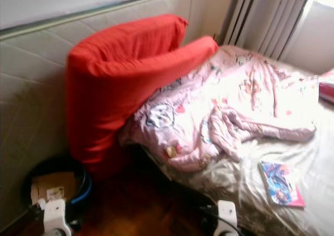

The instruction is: Clean up the room

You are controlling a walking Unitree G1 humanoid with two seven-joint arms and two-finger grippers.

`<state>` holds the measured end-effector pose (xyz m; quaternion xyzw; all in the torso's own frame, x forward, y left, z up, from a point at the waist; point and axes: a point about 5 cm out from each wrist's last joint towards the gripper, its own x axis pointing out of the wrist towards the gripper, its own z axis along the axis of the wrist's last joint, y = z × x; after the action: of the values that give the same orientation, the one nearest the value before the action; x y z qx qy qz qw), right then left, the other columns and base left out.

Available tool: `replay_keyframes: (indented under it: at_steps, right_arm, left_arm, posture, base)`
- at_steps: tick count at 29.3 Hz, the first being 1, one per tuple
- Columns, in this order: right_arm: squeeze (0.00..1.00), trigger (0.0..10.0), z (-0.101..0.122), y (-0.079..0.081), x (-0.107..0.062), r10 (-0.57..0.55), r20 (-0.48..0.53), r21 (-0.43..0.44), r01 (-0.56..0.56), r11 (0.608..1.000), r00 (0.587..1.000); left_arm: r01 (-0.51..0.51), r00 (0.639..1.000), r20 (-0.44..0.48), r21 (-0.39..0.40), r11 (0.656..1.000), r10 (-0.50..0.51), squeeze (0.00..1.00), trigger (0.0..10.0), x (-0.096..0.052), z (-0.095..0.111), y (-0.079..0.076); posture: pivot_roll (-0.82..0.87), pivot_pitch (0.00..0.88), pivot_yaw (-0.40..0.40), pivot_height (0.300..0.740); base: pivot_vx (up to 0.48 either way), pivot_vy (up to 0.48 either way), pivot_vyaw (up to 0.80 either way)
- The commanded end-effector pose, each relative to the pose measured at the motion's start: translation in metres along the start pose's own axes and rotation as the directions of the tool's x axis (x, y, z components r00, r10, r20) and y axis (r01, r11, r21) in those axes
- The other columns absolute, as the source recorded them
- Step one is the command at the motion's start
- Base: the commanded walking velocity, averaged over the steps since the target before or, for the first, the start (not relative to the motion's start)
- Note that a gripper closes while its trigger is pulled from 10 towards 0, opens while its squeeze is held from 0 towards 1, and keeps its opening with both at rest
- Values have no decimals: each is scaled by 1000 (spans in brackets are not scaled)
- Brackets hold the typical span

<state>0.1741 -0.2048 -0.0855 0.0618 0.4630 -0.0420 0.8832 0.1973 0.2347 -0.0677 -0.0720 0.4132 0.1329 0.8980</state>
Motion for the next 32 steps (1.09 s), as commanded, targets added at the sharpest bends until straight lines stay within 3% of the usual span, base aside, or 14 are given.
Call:
replay_keyframes:
  at_steps: [1,5,32]
  right_arm:
    - [0,10000,5,6,2,9,18,15,-9,1000,1000]
    - [0,10000,5,6,2,9,15,16,-9,1000,1000]
    - [0,10000,7,7,2,4,20,25,-5,1000,1000]
  left_arm:
    - [-23,1000,-15,12,1000,24,0,10000,-1,-1,9]
    - [-23,1000,-16,14,1000,23,0,10000,-1,-1,9]
    - [-20,1000,-15,21,1000,21,0,10000,0,2,9]
  posture:
    - [135,0,-65,740]
    - [134,1,-62,740]
    - [113,25,-55,740]
  base:
    - [0,-428,0]
    - [0,-427,-136]
    - [0,-427,-777]
